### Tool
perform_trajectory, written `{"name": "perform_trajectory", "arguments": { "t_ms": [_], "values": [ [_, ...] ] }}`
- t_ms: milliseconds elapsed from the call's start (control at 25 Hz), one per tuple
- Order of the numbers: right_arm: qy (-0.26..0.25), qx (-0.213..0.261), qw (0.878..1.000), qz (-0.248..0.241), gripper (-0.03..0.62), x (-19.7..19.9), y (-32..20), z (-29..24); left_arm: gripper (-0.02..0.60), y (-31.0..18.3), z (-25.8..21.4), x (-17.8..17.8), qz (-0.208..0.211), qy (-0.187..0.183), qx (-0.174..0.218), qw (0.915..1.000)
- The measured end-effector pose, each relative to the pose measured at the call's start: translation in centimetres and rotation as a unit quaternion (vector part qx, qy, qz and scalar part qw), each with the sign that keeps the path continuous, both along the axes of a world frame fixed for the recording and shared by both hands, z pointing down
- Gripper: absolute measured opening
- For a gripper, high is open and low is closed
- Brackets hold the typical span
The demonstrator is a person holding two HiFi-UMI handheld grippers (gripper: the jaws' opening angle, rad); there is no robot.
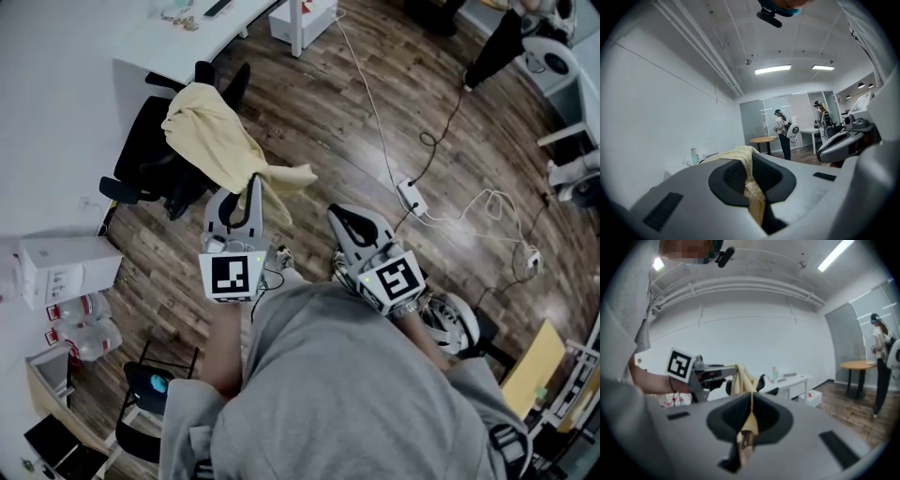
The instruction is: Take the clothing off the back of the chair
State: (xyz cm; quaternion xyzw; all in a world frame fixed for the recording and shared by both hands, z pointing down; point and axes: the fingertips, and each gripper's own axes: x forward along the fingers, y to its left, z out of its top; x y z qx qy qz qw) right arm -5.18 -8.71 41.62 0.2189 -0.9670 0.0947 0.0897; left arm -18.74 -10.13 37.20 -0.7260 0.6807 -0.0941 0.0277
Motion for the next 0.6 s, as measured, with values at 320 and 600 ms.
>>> {"name": "perform_trajectory", "arguments": {
  "t_ms": [320,600],
  "values": [
    [-0.001,0.004,1.0,-0.025,0.035,2.5,-1.2,0.1,0.043,0.1,-1.3,1.2,-0.04,0.007,0.009,0.9992],
    [-0.003,0.005,0.999,-0.053,0.035,3.7,-2.3,0.0,0.043,0.0,-1.3,3.2,-0.061,0.006,0.006,0.9981]
  ]
}}
